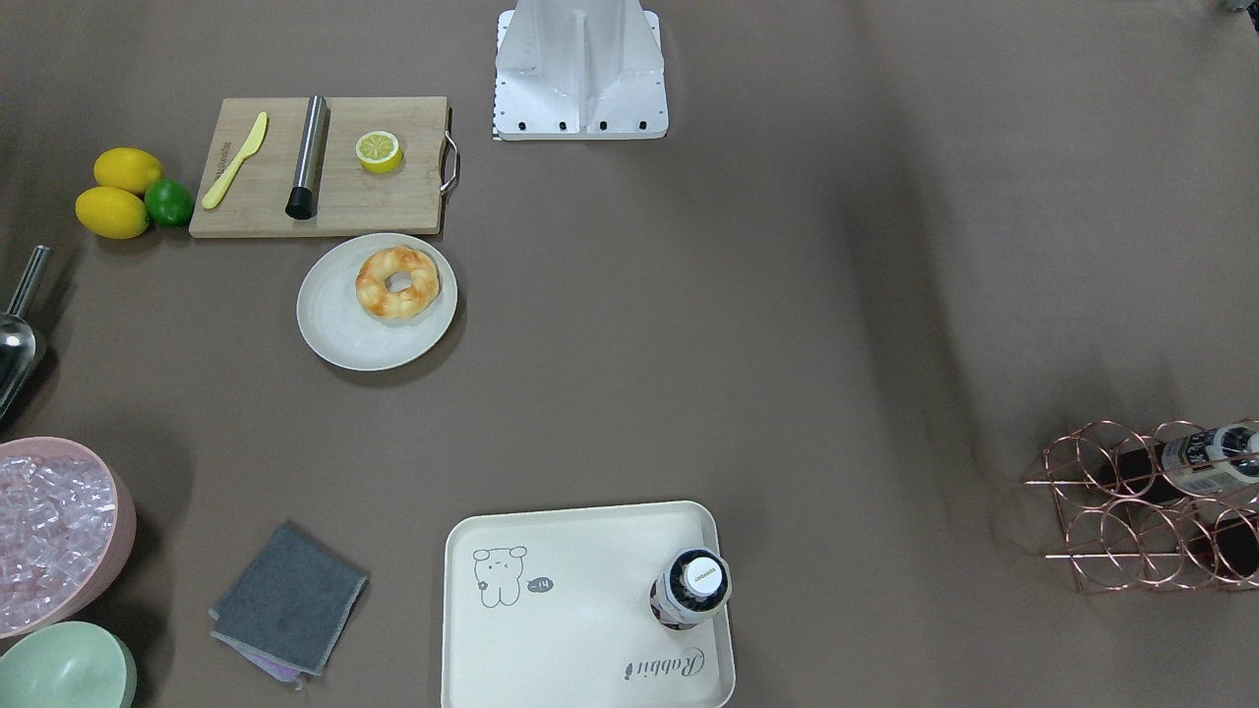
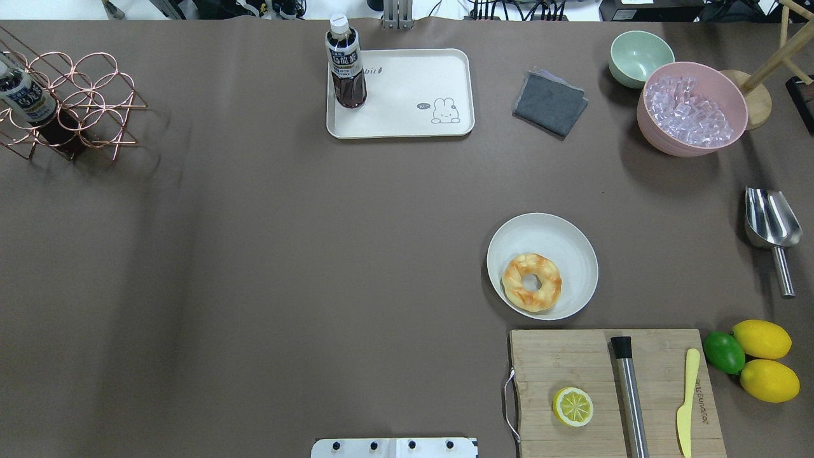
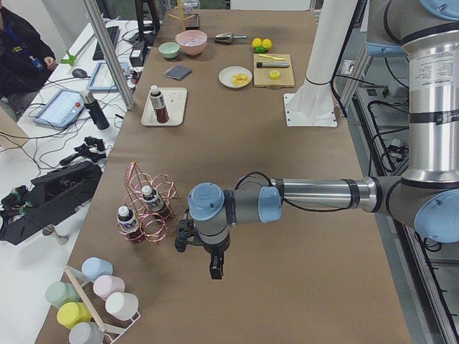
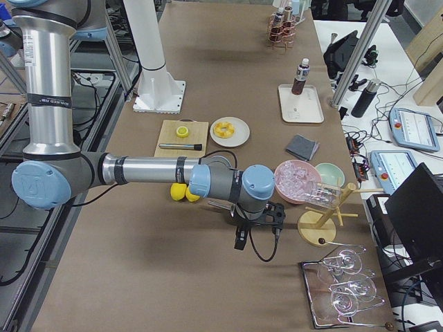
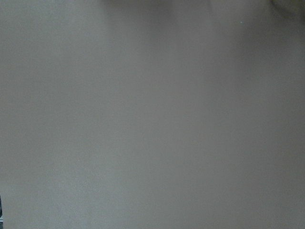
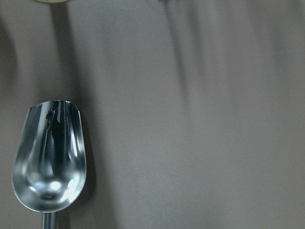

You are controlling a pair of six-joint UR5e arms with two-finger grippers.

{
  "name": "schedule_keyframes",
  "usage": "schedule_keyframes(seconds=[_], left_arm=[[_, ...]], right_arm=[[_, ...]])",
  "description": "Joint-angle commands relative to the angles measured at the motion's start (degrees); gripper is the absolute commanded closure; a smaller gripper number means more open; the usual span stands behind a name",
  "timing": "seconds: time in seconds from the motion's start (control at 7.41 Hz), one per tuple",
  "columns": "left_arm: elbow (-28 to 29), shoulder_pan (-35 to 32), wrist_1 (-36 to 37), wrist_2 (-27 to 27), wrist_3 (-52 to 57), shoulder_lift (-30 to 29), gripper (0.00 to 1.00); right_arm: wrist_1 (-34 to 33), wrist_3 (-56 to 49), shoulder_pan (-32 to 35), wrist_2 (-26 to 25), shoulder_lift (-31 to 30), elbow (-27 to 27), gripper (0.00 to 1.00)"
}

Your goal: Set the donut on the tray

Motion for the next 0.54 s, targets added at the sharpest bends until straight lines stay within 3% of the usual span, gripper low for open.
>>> schedule_keyframes(seconds=[0.0,0.4], left_arm=[[-0.2,-0.2,-0.1,0.7,0.0,-0.4,0.02],[-0.1,-0.2,-0.1,0.7,-0.1,-0.4,0.02]], right_arm=[[0.0,0.0,-0.2,0.0,0.1,0.0,0.00],[0.1,-0.2,-0.3,-0.1,-0.2,0.1,0.00]])
